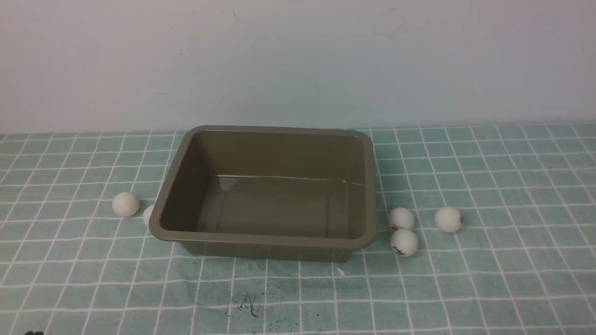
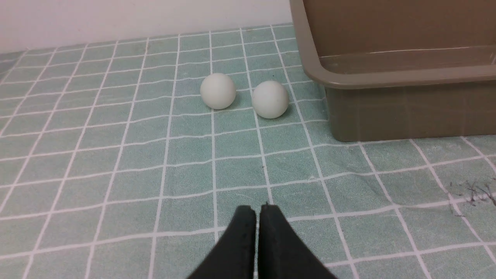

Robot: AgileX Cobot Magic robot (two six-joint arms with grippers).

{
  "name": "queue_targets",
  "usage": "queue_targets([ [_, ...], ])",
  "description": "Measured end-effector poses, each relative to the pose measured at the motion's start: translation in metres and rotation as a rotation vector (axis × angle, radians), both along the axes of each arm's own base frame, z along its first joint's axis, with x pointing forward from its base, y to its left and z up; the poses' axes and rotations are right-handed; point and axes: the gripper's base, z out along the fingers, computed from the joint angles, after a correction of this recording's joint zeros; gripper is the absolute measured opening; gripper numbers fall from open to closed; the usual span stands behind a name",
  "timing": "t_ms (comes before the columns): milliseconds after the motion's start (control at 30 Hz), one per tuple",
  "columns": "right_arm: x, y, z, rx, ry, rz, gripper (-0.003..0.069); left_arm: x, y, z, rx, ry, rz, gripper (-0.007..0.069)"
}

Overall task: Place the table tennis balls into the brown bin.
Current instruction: 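Reach for and grasp a ping pong ball on the table beside the basket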

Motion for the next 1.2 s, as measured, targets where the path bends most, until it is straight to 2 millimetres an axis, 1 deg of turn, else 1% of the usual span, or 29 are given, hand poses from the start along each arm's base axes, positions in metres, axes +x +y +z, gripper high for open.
queue_targets([
  [733,0.000,0.000,0.000,0.000,0.000,0.000,-0.0010,0.000,0.000,0.000,0.000,-0.005,0.002,-0.0005],
  [833,0.000,0.000,0.000,0.000,0.000,0.000,-0.0010,0.001,-0.002,0.004,-0.112,-0.045,0.014,-0.0005],
  [967,0.000,0.001,0.000,0.000,0.000,0.012,-0.0010,0.004,-0.003,0.017,-0.377,-0.166,0.040,-0.0005],
  [1000,0.000,0.001,0.000,0.000,0.000,0.012,-0.0010,0.004,-0.003,0.017,-0.379,-0.166,0.040,-0.0005],
  [1033,0.000,0.001,0.000,0.000,0.000,0.012,-0.0010,0.004,-0.003,0.021,-0.423,-0.207,0.046,-0.0005],
  [1067,0.000,0.001,0.000,0.000,0.000,0.012,-0.0010,0.004,-0.001,0.029,-0.490,-0.291,0.060,-0.0005],
  [1133,0.000,0.001,0.000,0.000,0.000,0.012,-0.0010,0.003,0.004,0.041,-0.552,-0.420,0.081,-0.0005],
  [1167,0.000,0.001,0.000,0.000,0.000,0.012,-0.0010,0.002,0.008,0.049,-0.588,-0.528,0.099,-0.0005],
  [1200,0.000,0.001,0.000,0.000,0.000,0.012,-0.0010,0.000,0.011,0.055,-0.613,-0.600,0.113,-0.0005],
])
